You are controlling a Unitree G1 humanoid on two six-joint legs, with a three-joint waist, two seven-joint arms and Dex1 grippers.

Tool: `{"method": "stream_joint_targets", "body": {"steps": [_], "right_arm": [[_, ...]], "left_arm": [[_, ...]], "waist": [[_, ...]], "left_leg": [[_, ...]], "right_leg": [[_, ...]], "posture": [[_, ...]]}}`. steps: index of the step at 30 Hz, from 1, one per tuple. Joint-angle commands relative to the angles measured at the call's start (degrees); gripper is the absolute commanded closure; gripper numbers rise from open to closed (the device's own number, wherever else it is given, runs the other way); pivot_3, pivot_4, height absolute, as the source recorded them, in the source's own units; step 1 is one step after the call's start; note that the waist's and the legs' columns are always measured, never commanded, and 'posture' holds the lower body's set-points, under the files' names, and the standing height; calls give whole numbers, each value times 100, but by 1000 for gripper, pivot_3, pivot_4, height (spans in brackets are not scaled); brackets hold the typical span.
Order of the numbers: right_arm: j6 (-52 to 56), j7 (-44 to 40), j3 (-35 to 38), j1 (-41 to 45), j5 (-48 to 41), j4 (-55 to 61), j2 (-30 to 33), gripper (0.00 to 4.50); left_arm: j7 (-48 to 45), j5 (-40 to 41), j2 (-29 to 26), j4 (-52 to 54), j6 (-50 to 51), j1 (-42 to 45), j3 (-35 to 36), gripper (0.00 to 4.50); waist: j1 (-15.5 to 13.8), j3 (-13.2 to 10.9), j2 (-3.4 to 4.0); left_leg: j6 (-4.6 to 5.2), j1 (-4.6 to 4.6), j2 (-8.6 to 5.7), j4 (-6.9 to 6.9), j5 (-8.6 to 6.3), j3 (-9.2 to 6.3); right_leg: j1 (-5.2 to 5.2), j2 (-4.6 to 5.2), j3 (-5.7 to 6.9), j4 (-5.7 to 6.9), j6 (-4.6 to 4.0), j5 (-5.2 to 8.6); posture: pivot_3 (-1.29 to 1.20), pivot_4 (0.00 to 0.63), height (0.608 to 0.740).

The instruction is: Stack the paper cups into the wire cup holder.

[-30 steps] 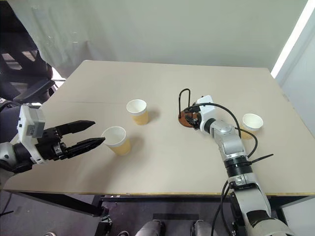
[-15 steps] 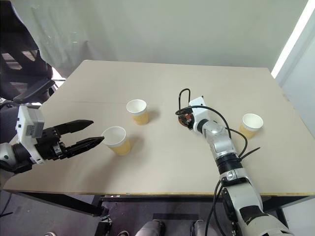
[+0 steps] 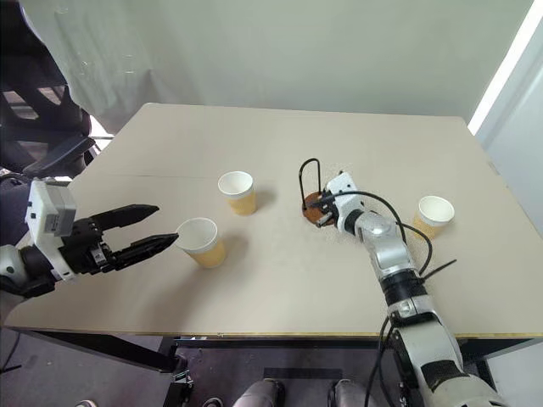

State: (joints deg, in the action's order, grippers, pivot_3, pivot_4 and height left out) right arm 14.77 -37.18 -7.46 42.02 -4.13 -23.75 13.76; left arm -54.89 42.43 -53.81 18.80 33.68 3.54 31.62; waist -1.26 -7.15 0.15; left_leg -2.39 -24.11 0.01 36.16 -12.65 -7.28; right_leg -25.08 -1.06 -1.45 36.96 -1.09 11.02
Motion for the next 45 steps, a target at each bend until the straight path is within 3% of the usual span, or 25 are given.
{"method": "stream_joint_targets", "body": {"steps": [1,7,11,33,36,45], "right_arm": [[379,-1165,-317,-537,-558,1470,341,4464],[1107,-2130,-434,-1207,-1288,2894,960,4464],[1189,-2243,-571,-1299,-1250,3086,1154,4464],[1326,-2151,-773,-1564,-1178,3383,1237,4464],[1257,-2176,-765,-1563,-1174,3352,1253,3746],[1236,-2288,-746,-1541,-1216,3324,1307,527]], "left_arm": [[-34,-21,-127,44,-110,95,161,702],[-68,-57,-159,-57,-118,234,6,702],[-97,-87,-172,-129,-113,346,-73,702],[-192,-189,-225,-249,-79,537,-160,702],[-185,-192,-226,-259,-84,552,-170,702],[-198,-228,-227,-311,-95,625,-205,702]], "waist": [[4,1,-1],[23,2,-3],[47,5,-8],[52,8,-14],[52,8,-14],[51,9,-15]], "left_leg": [[-1,-1,0,0,-1,1],[-4,2,0,1,13,2],[-3,10,3,1,39,1],[56,5,2,1,93,0],[54,6,2,1,92,0],[55,5,2,1,92,0]], "right_leg": [[0,0,0,-2,0,0],[6,-2,-1,-2,3,-2],[12,-5,-2,0,-47,18],[14,-6,-5,-6,-46,13],[14,-6,-4,-6,-46,13],[15,-6,-5,-6,-46,13]], "posture": [[0,150,740],[0,150,740],[0,150,740],[0,150,740],[0,150,740],[0,150,740]]}}
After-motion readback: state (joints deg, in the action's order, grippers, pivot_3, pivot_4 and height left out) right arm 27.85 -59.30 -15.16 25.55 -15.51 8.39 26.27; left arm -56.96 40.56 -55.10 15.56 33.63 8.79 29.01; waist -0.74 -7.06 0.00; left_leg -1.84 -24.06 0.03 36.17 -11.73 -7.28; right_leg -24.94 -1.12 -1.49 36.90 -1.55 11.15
